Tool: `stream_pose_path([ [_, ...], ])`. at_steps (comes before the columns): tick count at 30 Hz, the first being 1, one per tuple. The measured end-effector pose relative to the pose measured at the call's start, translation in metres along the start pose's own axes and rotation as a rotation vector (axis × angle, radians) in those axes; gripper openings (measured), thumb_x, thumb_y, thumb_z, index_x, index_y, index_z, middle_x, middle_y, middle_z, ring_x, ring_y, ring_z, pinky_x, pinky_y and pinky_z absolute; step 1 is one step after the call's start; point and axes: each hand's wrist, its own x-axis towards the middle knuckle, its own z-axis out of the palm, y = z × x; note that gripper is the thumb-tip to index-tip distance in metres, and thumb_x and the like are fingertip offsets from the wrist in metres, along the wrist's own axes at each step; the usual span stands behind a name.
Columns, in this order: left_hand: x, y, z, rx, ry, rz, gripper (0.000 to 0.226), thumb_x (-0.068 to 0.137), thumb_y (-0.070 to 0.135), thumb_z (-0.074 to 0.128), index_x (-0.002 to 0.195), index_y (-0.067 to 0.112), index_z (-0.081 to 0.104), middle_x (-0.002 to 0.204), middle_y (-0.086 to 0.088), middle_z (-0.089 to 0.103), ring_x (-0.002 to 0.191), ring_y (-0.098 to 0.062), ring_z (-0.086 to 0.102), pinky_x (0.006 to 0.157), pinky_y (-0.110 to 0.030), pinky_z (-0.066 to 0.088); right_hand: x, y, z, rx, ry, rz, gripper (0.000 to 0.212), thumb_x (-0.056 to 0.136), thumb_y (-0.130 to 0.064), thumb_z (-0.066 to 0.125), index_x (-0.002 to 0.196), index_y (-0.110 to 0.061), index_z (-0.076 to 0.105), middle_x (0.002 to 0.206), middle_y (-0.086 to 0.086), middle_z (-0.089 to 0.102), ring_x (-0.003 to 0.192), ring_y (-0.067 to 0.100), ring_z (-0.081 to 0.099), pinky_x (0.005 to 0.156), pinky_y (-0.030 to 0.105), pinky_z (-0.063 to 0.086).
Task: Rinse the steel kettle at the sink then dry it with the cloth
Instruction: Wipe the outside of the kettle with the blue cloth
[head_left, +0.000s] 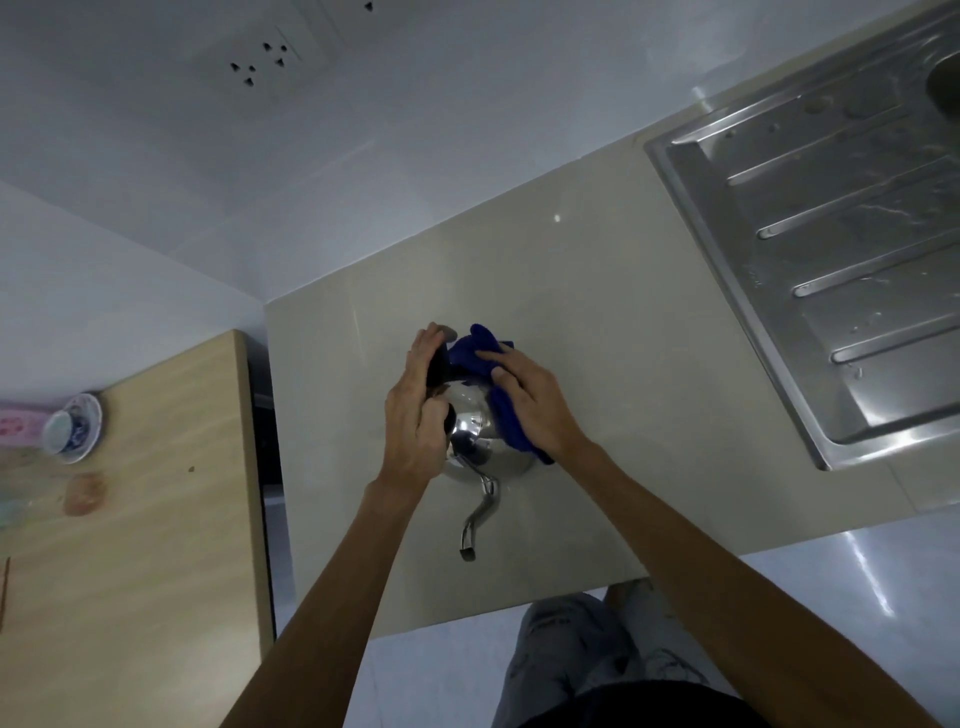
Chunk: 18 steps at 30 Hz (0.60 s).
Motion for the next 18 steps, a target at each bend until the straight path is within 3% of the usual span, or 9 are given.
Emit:
stream_pose_path([
  [3, 0.000, -0.003, 0.000, 0.000, 0.017, -0.015, 0.077, 0.073, -0.009, 0.032, 0.142, 0.026, 0.039, 0.145, 0.032, 0.040, 0.148, -0.018, 0.032, 0.123, -0.047, 0.024, -0.013, -0.011, 0.002, -0.059, 0.004, -0.118, 0.046, 0.105, -0.019, 0.039, 0.150, -0.019, 0.047, 0.150, -0.014, 0.046, 0.139, 0.026, 0.045, 0.118, 0.050, 0.034],
  [5, 0.000, -0.004, 0.000, 0.001, 0.022, -0.029, 0.079, 0.073, -0.009, 0.032, 0.140, 0.032, 0.039, 0.142, 0.039, 0.041, 0.147, -0.017, 0.034, 0.122, -0.050, 0.025, -0.024, -0.019, 0.005, -0.088, 0.022, -0.203, 0.050, 0.107, -0.019, 0.038, 0.157, -0.019, 0.035, 0.152, -0.023, 0.036, 0.141, 0.028, 0.041, 0.118, 0.050, 0.035],
  [7, 0.000, -0.007, 0.000, -0.004, 0.028, -0.019, 0.079, 0.073, -0.009, 0.032, 0.140, 0.033, 0.039, 0.143, 0.035, 0.044, 0.146, -0.019, 0.035, 0.121, -0.052, 0.027, -0.033, -0.022, 0.012, -0.107, 0.059, -0.213, 0.050, 0.107, -0.022, 0.038, 0.156, -0.017, 0.034, 0.157, -0.005, 0.040, 0.144, 0.026, 0.039, 0.118, 0.055, 0.033],
  [9, 0.000, -0.009, 0.000, -0.022, 0.025, -0.008, 0.079, 0.074, -0.009, 0.032, 0.142, 0.030, 0.040, 0.147, 0.017, 0.046, 0.146, -0.025, 0.036, 0.119, -0.055, 0.028, -0.032, -0.021, 0.016, -0.133, 0.090, -0.242, 0.047, 0.105, -0.023, 0.036, 0.149, -0.011, 0.047, 0.155, 0.007, 0.046, 0.147, 0.018, 0.034, 0.119, 0.058, 0.030],
  [14, -0.001, -0.010, 0.001, -0.027, 0.009, 0.003, 0.074, 0.075, -0.008, 0.030, 0.144, 0.016, 0.039, 0.149, 0.012, 0.042, 0.149, -0.025, 0.030, 0.121, -0.055, 0.024, -0.003, -0.012, 0.007, -0.086, 0.025, -0.140, 0.042, 0.101, -0.017, 0.039, 0.134, -0.004, 0.062, 0.148, 0.006, 0.053, 0.150, 0.031, 0.032, 0.125, 0.056, 0.017],
  [18, -0.001, -0.014, 0.000, -0.042, 0.020, -0.024, 0.075, 0.074, -0.007, 0.031, 0.144, 0.019, 0.040, 0.148, 0.019, 0.042, 0.150, -0.020, 0.029, 0.121, -0.055, 0.026, -0.023, -0.022, 0.013, -0.073, 0.122, -0.231, 0.039, 0.101, -0.007, 0.044, 0.135, 0.000, 0.060, 0.145, 0.003, 0.054, 0.150, 0.026, 0.032, 0.125, 0.037, 0.024],
])
